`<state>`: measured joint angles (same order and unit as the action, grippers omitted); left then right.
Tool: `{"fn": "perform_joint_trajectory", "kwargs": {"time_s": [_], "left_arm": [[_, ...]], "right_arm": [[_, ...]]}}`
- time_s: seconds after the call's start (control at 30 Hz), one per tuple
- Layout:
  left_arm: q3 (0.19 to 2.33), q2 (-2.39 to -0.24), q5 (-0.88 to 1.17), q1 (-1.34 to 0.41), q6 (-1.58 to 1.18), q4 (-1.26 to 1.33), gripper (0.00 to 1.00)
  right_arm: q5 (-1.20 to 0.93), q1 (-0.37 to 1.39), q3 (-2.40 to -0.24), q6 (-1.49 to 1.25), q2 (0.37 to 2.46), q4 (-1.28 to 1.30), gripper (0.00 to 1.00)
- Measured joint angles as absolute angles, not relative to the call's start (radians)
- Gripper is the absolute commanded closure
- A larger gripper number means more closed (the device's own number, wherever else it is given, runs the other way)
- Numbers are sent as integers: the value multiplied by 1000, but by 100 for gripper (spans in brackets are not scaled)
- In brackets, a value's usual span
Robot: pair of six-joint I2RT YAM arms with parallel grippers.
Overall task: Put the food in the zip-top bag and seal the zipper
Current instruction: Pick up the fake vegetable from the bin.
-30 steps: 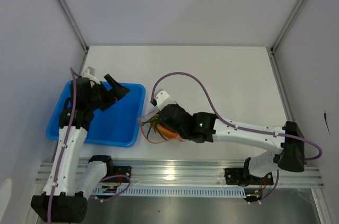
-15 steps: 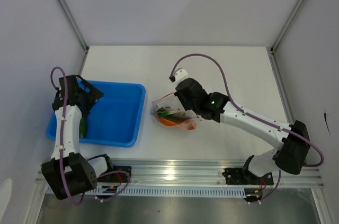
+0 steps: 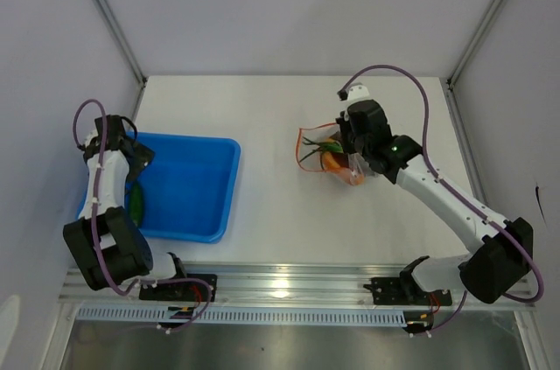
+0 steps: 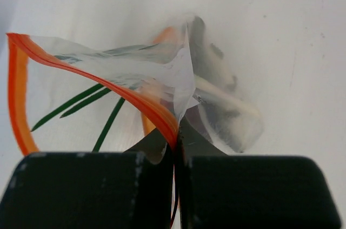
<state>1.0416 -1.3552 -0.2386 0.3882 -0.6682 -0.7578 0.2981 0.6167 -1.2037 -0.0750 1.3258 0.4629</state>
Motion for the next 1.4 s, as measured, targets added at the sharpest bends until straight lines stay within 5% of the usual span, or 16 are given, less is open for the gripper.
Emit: {"fn": "perform_joint_trajectory", "kwargs": {"time_s": [0.73, 1.2, 1.4], "left_arm": [[1089, -1552, -512, 392, -712, -807, 12], [944, -1588, -407, 385, -529, -605, 11], [945, -1626, -367, 380, -478, -560, 34]], "right_arm": [[141, 583, -1242, -105, 1341, 499, 100], [141, 582, -1218, -105, 1342, 470, 100], [142, 577, -1171, -103, 1308, 450, 100]]}}
